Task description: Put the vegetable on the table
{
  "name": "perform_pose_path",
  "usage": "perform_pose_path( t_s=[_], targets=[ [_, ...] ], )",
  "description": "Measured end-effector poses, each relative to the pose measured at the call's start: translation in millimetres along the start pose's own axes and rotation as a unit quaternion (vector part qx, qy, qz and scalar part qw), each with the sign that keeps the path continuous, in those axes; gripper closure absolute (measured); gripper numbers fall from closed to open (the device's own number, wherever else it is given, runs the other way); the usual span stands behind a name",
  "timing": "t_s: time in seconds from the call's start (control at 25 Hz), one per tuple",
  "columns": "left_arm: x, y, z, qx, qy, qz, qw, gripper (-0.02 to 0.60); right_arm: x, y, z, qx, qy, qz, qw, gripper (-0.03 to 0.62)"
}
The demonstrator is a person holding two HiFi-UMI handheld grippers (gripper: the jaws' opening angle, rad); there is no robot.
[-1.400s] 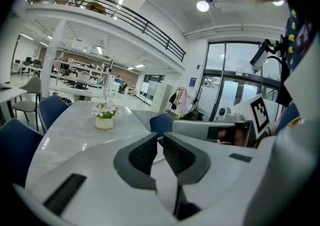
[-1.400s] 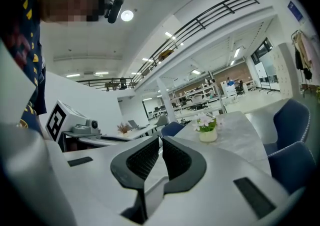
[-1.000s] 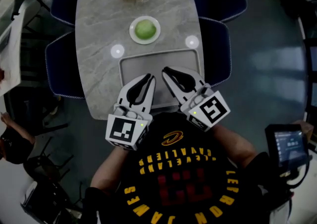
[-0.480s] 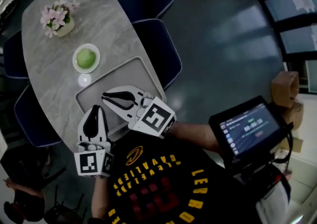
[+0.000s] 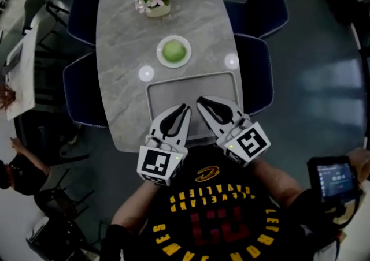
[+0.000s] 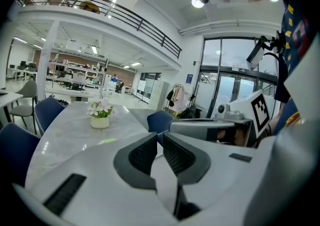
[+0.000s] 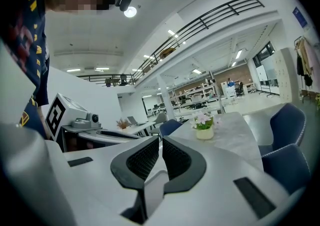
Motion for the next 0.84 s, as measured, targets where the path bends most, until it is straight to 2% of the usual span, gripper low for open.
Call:
perform_pose_path(
  t_s=[0.44,0.84],
  targets=[
    [-1,-7,16,0.014,-0.009,-0.002,0.9999,0.543,1,14,5,0.010,-0.001,-0.005,1.000,0.563],
    [1,-1,28,0.014,-0.017,-0.001,0.9997,0.543,0,23,0,0.001,0.006,0.011,1.000,0.565]
  ],
)
Point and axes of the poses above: the fingertips, and each gripper's own axes: y forward along the fingers, z to its left, x out of its top, the point moved 3 cm from there along -y, backward along the fingers, and after that the axes turned 5 degrees about -x, right-handed, at the moved point
